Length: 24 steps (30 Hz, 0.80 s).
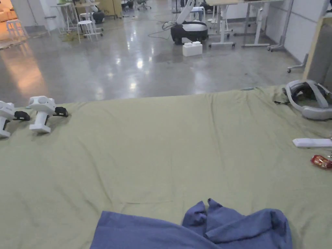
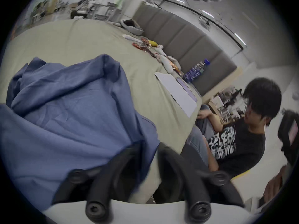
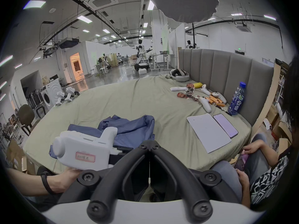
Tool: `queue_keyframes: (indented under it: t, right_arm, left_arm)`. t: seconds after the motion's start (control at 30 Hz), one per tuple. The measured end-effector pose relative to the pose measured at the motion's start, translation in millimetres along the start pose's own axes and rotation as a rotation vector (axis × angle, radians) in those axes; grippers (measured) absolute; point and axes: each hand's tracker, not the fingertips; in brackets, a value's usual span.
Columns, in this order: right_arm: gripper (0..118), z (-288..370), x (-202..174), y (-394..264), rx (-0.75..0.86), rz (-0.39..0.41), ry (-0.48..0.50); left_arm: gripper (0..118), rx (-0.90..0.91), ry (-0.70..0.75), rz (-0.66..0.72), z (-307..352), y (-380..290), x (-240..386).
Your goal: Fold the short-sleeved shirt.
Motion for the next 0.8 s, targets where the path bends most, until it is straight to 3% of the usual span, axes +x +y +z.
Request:
queue_keyframes:
  t: [0.03,0.13,0.23,0.3,0.4,0.5,0.53,0.6,0.8]
  right_arm:
    - [2,-1,0,-1,0.005,-0.009,0.009]
    - [2,-8,-5,7,0.039,-0.039,0.066]
    - [2,-15,-21,19,0.106,-0.018,0.103]
    - [2,-19,-31,23,0.165,0.043,0.123]
    - [2,-13,-56,32,0.273,0.191,0.126]
    - [2,-3,-70,38,0.329,0.25,0.184]
    - [2,-1,-72,39,0.338,0.254,0.208]
    - [2,5,-83,48,0.339,0.252,0.211]
    - [2,6,-73,51,0.317,0.219,0.211]
  left_arm:
    - [89,0.018,-0.021,0.003,13,-1,-3]
    - [90,0.185,0.039,-0.004,86,7,-15]
    - [90,0.418,0.224,-0.065,181,12,-15]
    - [90,0.586,0.488,-0.214,249,6,2]
    - [88,0.793,0.628,-0.287,326,-16,26]
    - [73,0.869,0.718,-0.304,372,-43,42]
    - [73,0.863,0.772,-0.294,379,-48,45]
    - [2,0.833,0.895,-0.259,389,-59,46]
    - [1,0.765,1.001,-0.201,409,-87,43]
